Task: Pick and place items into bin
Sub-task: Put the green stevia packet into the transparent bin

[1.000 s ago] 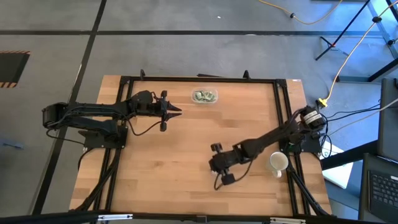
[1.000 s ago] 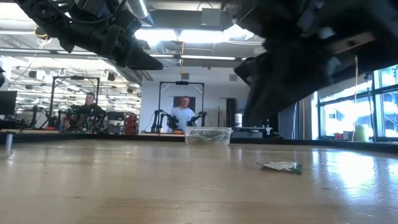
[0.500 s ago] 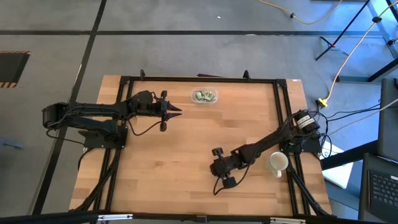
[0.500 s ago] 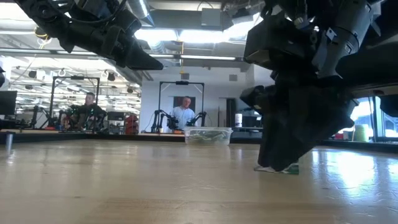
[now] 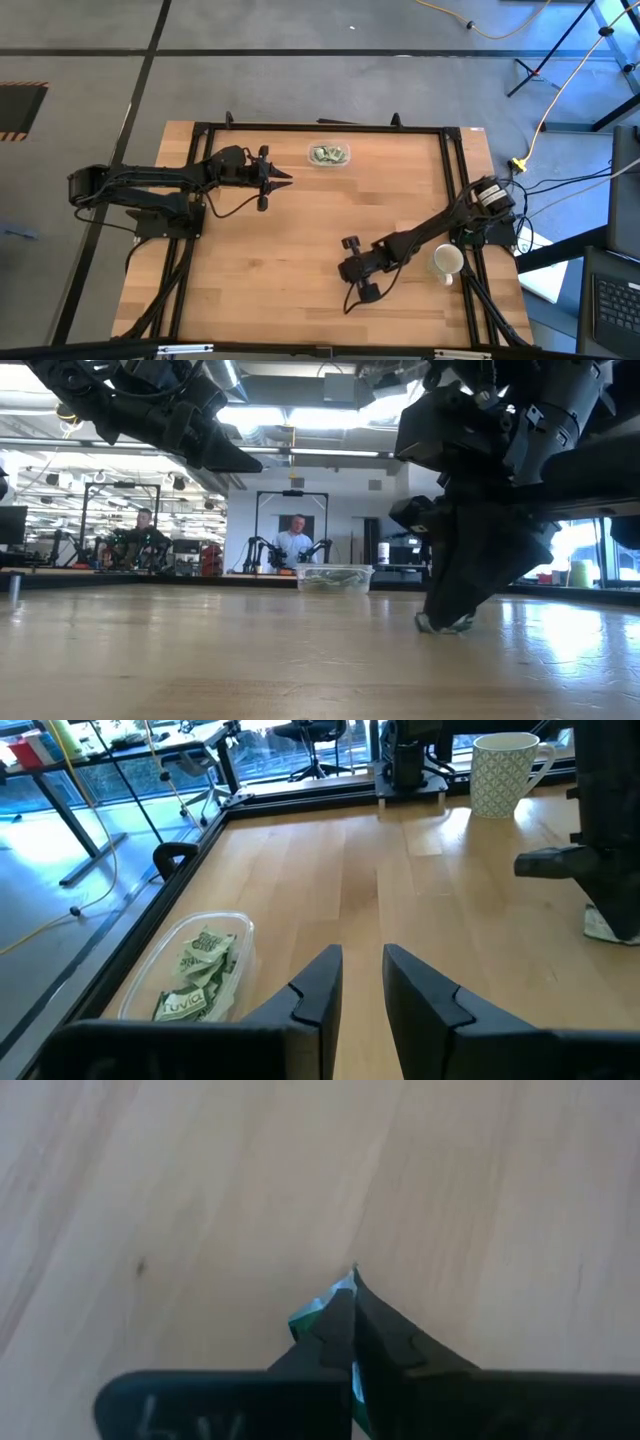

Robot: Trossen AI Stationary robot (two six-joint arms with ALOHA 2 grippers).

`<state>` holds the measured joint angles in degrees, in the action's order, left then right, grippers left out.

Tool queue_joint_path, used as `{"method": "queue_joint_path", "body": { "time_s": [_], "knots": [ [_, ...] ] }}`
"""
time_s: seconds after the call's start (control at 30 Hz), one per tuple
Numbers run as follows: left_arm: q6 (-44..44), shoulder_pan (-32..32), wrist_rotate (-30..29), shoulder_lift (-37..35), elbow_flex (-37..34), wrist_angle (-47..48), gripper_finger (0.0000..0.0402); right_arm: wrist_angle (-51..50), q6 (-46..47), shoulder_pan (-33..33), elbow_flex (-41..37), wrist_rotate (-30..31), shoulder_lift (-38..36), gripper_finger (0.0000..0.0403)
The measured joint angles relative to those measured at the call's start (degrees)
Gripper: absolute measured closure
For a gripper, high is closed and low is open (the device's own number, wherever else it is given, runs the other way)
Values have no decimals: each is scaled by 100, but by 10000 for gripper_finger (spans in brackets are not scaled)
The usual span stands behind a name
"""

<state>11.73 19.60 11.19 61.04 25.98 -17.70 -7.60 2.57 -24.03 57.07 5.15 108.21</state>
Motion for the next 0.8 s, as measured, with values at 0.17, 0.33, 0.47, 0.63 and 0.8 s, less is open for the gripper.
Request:
{"method": "queue_joint_path", "body": {
  "time_s": [0.17,0.33,0.47,0.63,0.8],
  "knots": [
    [-1,1,-5,0,0,0,332,-375,-7,128,69,132,-415,390],
    [-2,0,-3,0,0,0,331,-1058,-498,598,653,627,-988,395],
    [-2,0,-3,0,0,-1,331,-1330,-1232,1258,1301,870,-1273,398],
    [-4,0,-3,-4,0,-43,331,-1426,-1978,2345,1954,868,-1288,398],
    [-193,0,-43,-342,0,-40,332,-1410,-2364,3579,2142,85,-1284,398]
  ]
}}
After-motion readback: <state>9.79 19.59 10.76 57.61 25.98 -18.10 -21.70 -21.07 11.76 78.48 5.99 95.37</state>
